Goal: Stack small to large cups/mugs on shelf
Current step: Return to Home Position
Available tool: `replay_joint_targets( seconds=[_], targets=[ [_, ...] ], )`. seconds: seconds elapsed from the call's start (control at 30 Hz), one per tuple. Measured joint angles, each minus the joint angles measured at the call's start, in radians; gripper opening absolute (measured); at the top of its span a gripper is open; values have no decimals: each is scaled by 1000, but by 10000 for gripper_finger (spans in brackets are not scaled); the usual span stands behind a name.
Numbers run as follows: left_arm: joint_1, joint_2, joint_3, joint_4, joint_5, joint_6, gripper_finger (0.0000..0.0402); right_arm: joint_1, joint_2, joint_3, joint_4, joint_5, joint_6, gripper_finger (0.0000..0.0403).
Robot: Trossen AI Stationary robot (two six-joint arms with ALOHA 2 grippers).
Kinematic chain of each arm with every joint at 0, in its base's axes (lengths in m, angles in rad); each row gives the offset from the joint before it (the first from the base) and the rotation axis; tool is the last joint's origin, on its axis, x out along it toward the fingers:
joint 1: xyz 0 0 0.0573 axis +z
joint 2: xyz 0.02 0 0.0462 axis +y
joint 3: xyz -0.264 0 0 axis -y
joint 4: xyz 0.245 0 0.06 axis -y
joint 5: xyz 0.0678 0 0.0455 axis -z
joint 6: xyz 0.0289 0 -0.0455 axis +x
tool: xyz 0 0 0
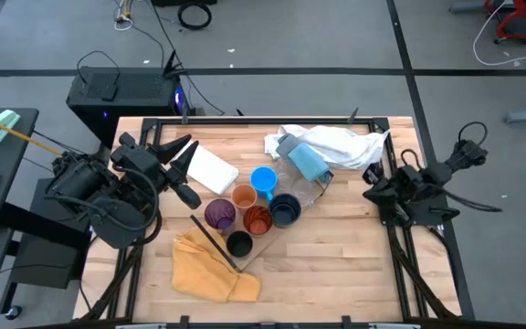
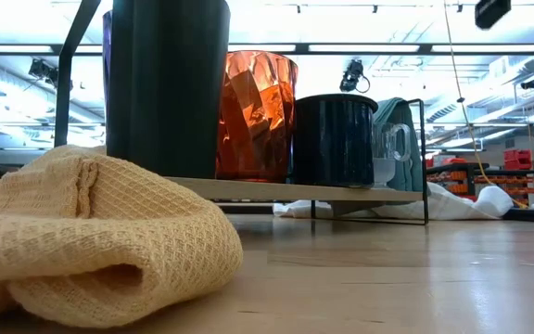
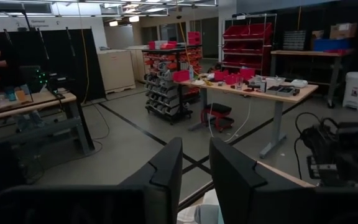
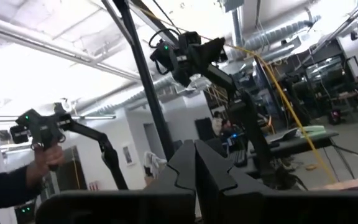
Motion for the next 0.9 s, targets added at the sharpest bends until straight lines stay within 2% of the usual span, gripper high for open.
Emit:
replay_joint_targets(
  seconds=[0.2, 0.37, 0.53, 0.67, 0.9],
  targets=[
    [10, 0, 0, 0, 0, 0, 92, 0, -1, -102, 98, 26, 32, 3],
    [44, 0, 0, -1, 1, 1, 93, -23, -1, -111, 44, 36, 23, 2],
    [85, 0, 0, -1, 26, 9, 92, -133, 0, -111, -67, 21, 37, 1],
    [114, 0, 0, -1, 78, 26, 87, -256, 0, -111, -64, -90, 50, 1],
    [131, 0, 0, -1, 99, 27, 82, -523, 0, -111, -65, -333, 114, 0]
  ],
)
